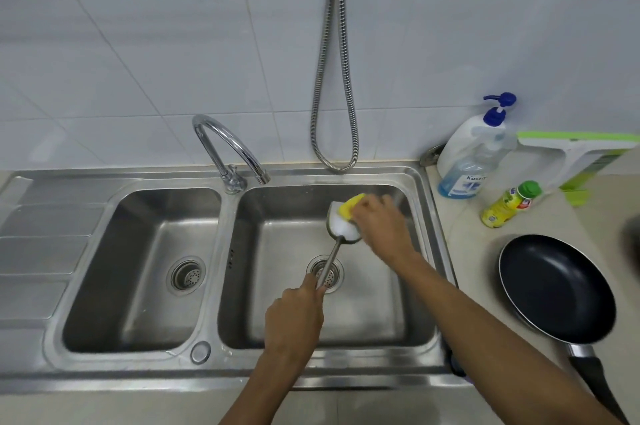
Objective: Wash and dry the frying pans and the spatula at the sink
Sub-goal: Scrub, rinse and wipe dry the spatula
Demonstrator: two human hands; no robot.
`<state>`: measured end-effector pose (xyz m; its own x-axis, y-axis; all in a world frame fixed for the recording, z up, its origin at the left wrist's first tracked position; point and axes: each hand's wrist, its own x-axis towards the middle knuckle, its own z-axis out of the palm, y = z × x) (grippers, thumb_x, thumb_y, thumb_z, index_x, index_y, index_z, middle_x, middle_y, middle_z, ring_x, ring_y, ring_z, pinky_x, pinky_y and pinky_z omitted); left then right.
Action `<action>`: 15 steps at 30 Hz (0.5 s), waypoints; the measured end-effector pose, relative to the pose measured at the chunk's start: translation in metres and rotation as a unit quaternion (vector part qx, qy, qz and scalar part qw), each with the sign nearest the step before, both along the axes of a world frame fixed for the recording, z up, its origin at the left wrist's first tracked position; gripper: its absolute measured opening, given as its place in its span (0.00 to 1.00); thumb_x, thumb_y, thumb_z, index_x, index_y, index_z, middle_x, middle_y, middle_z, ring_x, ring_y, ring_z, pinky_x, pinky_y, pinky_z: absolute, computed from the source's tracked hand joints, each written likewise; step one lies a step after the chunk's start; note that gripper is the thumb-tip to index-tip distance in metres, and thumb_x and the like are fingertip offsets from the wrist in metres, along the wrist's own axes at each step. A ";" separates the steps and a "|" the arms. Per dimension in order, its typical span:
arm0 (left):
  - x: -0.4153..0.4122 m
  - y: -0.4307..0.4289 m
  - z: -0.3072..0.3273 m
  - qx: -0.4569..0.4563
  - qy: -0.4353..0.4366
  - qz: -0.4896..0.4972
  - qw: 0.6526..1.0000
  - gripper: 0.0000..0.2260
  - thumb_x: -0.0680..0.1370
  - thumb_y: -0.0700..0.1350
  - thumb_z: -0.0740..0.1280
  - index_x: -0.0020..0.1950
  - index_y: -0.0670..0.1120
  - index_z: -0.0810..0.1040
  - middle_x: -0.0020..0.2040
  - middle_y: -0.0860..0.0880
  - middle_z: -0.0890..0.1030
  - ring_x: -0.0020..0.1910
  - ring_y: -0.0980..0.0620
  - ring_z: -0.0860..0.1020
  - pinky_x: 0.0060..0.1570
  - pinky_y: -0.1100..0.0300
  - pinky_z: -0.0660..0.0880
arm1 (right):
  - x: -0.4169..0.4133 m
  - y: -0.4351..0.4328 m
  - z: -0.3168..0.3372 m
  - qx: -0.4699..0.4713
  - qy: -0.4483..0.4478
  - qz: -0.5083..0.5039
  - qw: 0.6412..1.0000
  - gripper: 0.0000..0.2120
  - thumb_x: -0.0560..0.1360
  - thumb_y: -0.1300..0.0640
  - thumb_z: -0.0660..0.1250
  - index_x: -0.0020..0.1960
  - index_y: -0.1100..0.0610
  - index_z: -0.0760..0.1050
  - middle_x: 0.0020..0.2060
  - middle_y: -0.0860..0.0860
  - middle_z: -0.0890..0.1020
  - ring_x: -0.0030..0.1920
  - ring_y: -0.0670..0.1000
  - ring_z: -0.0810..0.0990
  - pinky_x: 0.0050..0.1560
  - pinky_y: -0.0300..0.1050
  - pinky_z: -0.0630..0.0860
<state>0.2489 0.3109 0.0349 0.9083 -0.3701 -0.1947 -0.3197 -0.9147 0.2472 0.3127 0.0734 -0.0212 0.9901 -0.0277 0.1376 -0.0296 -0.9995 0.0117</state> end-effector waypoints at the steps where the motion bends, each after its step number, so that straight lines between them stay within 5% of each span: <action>1: -0.001 0.001 -0.002 -0.004 0.008 0.006 1.000 0.15 0.85 0.57 0.53 0.60 0.49 0.72 0.45 0.47 0.83 0.41 0.44 0.82 0.36 0.54 0.71 | -0.003 -0.015 0.001 0.034 -0.006 -0.077 0.996 0.05 0.75 0.60 0.67 0.49 0.55 0.80 0.48 0.55 0.81 0.48 0.61 0.77 0.51 0.54 0.74; 5: 0.001 0.004 -0.016 -0.133 0.113 0.075 0.982 0.11 0.84 0.55 0.58 0.51 0.49 0.74 0.36 0.52 0.83 0.33 0.51 0.79 0.37 0.53 0.76 | -0.036 -0.066 0.012 0.113 -0.050 -0.267 0.956 0.03 0.75 0.60 0.70 0.46 0.59 0.82 0.47 0.59 0.81 0.44 0.64 0.77 0.49 0.56 0.77; 9: 0.005 -0.003 -0.020 -0.345 0.289 0.198 0.871 0.10 0.83 0.51 0.63 0.51 0.45 0.77 0.32 0.50 0.84 0.24 0.52 0.73 0.25 0.61 0.70 | -0.061 -0.108 0.000 0.095 -0.007 -0.348 0.933 0.08 0.76 0.56 0.68 0.51 0.60 0.80 0.50 0.62 0.81 0.49 0.65 0.77 0.54 0.58 0.74; 13: 0.007 -0.008 -0.019 -0.373 0.324 0.256 0.831 0.09 0.83 0.49 0.64 0.52 0.44 0.79 0.37 0.47 0.84 0.28 0.51 0.73 0.27 0.62 0.69 | -0.077 -0.104 -0.012 0.152 0.063 -0.385 0.908 0.19 0.75 0.48 0.71 0.60 0.59 0.75 0.60 0.61 0.76 0.57 0.68 0.75 0.57 0.62 0.74; 15: 0.013 -0.014 -0.023 -0.410 0.347 0.305 0.786 0.08 0.83 0.47 0.64 0.52 0.43 0.79 0.40 0.46 0.86 0.31 0.52 0.77 0.32 0.61 0.72 | -0.075 -0.077 -0.002 0.116 -0.013 -0.387 0.915 0.23 0.74 0.45 0.71 0.61 0.59 0.73 0.64 0.62 0.74 0.60 0.68 0.73 0.57 0.63 0.72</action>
